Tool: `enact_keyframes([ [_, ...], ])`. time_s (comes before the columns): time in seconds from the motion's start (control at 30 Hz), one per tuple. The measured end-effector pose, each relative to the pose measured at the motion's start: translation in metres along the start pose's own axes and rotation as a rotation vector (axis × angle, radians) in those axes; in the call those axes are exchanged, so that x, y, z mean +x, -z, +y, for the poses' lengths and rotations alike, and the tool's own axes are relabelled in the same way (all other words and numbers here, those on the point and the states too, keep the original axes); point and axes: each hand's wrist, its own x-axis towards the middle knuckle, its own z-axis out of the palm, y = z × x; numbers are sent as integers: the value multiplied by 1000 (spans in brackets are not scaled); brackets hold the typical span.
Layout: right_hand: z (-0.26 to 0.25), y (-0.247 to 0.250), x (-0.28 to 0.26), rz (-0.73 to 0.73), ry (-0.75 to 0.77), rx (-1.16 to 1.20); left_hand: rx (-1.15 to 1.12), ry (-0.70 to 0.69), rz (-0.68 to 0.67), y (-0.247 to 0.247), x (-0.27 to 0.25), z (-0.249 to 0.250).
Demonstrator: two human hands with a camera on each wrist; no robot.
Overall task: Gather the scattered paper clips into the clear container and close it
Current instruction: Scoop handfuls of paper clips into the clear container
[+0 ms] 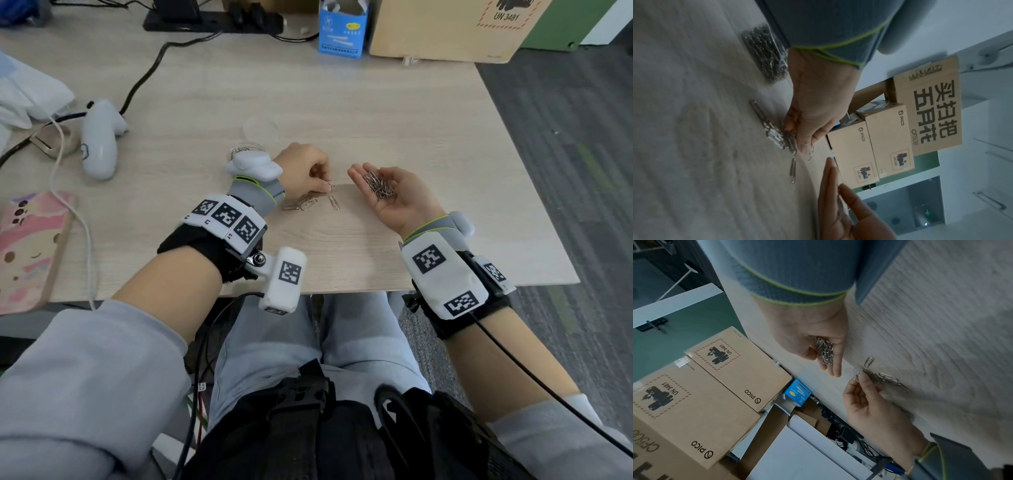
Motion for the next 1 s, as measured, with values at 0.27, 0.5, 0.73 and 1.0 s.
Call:
enact_keyframes([
  [0.27,10,-24,7,-71,-102,-98,-332,-142,26,29,4,17],
  [0.5,27,-60,18,-177,-195,-178,-231,-85,248,50,-5,-4],
  [0.73,45,-91,21,-204,-205,-203,-519,185,514,49,-30,-68],
  [1.0,62,-111,20,-213,-234,-370,-710,241,485,27,-35,-81],
])
